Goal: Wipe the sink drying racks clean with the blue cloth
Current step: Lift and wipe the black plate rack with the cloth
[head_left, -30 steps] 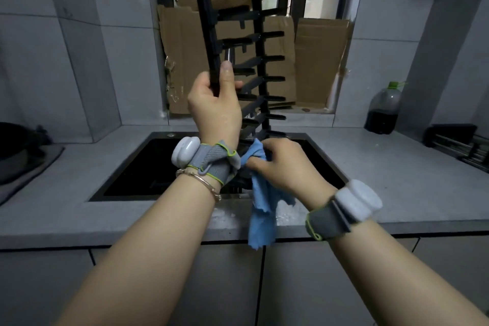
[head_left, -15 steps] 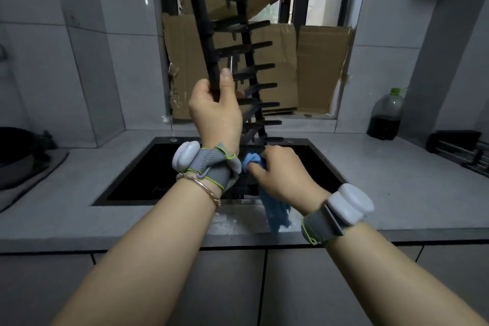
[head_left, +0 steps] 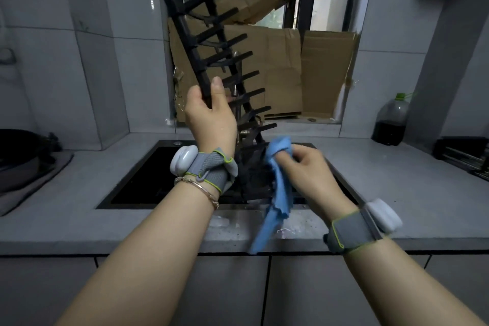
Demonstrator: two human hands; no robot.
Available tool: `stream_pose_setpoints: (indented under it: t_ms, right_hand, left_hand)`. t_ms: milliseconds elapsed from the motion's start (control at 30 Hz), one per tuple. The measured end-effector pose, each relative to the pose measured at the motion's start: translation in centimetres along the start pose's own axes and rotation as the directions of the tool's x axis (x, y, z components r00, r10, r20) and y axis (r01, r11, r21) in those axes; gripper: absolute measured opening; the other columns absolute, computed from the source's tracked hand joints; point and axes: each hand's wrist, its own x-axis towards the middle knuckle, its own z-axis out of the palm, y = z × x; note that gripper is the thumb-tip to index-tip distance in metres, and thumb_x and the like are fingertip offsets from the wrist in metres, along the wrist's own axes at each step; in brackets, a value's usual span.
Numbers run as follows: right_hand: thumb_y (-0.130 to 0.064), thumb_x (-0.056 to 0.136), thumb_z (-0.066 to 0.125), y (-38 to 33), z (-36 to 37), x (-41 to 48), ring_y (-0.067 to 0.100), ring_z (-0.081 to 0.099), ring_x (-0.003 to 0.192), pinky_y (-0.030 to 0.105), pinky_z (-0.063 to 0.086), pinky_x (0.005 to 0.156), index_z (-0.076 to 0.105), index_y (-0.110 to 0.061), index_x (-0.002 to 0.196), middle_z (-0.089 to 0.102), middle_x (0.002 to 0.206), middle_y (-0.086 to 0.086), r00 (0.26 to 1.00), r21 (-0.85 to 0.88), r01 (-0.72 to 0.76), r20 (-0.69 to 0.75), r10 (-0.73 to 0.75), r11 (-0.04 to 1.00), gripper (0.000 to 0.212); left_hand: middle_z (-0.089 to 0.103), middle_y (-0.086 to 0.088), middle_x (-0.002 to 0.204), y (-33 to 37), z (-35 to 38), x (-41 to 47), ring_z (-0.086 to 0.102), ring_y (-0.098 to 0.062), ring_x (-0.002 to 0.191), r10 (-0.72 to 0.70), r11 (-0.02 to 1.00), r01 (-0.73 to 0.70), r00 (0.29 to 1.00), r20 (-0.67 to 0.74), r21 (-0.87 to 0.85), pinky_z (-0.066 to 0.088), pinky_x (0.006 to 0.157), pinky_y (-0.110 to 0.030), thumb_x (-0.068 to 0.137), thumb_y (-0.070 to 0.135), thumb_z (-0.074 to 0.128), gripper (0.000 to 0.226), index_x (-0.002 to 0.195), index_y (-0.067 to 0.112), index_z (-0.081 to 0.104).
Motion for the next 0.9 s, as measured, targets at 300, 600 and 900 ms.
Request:
stream_pose_setpoints:
  t_ms: [300, 600, 900]
  right_hand:
    - [-0.012, 0.081, 0.064, -0.6, 1.6, 0.9, 0.0, 0.043, 0.055, 0.01, 0.032, 0.047, 0.053, -0.013, 0.064, 0.051, 0.061, -0.006, 0.98, -0.415, 0.122, 0.193, -0.044, 0.901, 0.02]
    - [0.001, 0.082, 0.055, 0.8, 0.7, 0.1, 0.011, 0.054, 0.064, 0.025, 0.047, 0.06, 0.054, -0.017, 0.069, 0.059, 0.069, 0.005, 0.968, -0.287, 0.215, 0.186, -0.167, 0.934, 0.022]
    - [-0.014, 0.083, 0.058, 2.8, -3.0, 2.3, 0.007, 0.053, 0.066, 0.03, 0.046, 0.065, 0.058, -0.005, 0.08, 0.058, 0.072, 0.002, 0.929, -0.02, 0.059, -0.365, -0.063, 0.998, 0.009]
  left_hand:
    - [0.056, 0.002, 0.059, -0.2, 0.9, -1.1, 0.047, -0.004, 0.049, -0.018, 0.998, 0.018, 1.0, 0.011, -0.057, 0.04, 0.053, -0.023, 0.094, 0.026, 0.056, 0.038, 0.063, 0.021, 0.035]
    - [0.058, -0.002, 0.062, -0.9, 0.5, -1.4, 0.049, -0.015, 0.05, -0.029, 0.999, 0.03, 0.999, 0.024, -0.045, 0.043, 0.055, -0.03, 0.095, 0.025, 0.054, 0.036, 0.063, 0.021, 0.038]
    - [0.058, -0.004, 0.062, 0.0, -0.1, -0.2, 0.047, -0.013, 0.044, -0.03, 0.997, 0.037, 0.995, 0.094, -0.072, 0.042, 0.054, -0.04, 0.094, 0.029, 0.054, 0.037, 0.063, 0.018, 0.039]
